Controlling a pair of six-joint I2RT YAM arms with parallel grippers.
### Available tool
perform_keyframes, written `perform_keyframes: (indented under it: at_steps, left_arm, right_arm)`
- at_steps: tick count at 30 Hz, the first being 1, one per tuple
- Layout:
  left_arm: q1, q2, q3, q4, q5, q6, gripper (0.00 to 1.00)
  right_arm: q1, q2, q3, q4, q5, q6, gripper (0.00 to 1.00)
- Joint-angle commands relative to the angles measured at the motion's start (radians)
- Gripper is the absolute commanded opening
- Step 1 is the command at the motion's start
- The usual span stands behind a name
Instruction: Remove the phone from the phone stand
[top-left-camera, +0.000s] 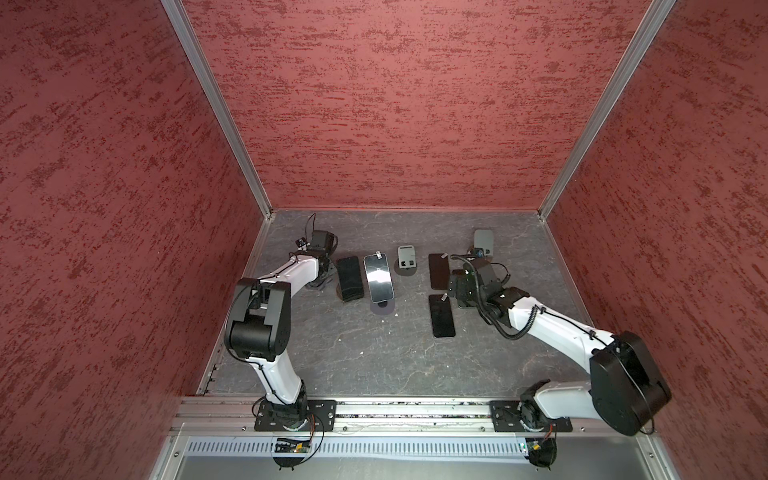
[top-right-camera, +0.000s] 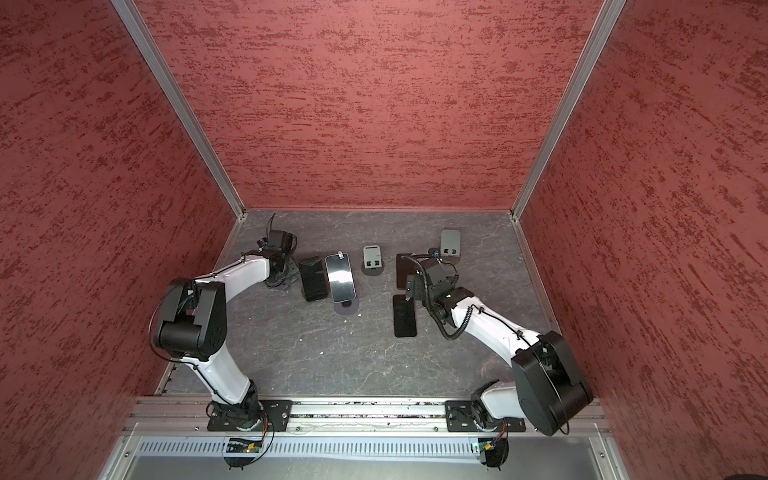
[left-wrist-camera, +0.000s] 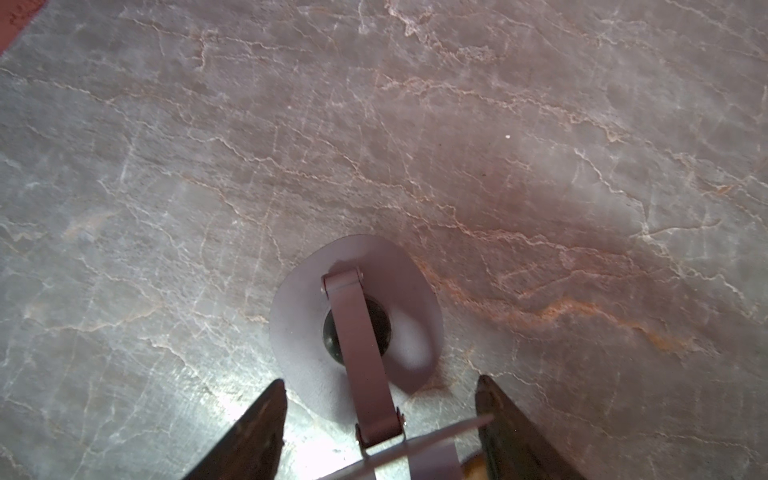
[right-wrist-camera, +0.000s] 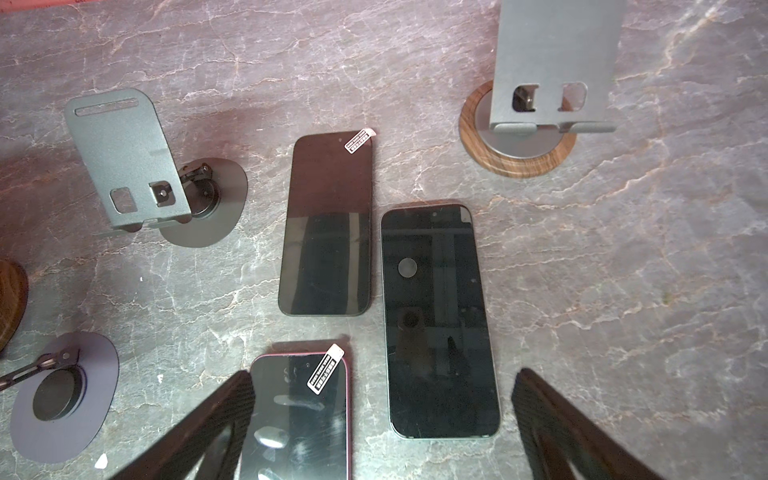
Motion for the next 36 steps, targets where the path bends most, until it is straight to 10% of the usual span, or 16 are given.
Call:
perform_keyframes:
  at_steps: [1, 36]
  left_arm:
    - [0.005, -0.012, -0.005, 0.007, -0.006, 0.004, 0.73]
    - [0.046, -0.425, -0.173, -0.005, 0.014, 0.083, 0.8]
  right_arm:
    - [-0.013, -0.005, 0.022, -0.008, 0.024, 0.0, 0.99]
    - [-0.011, 0.031, 0.032, 0.013, -0.102, 0.039, 0.99]
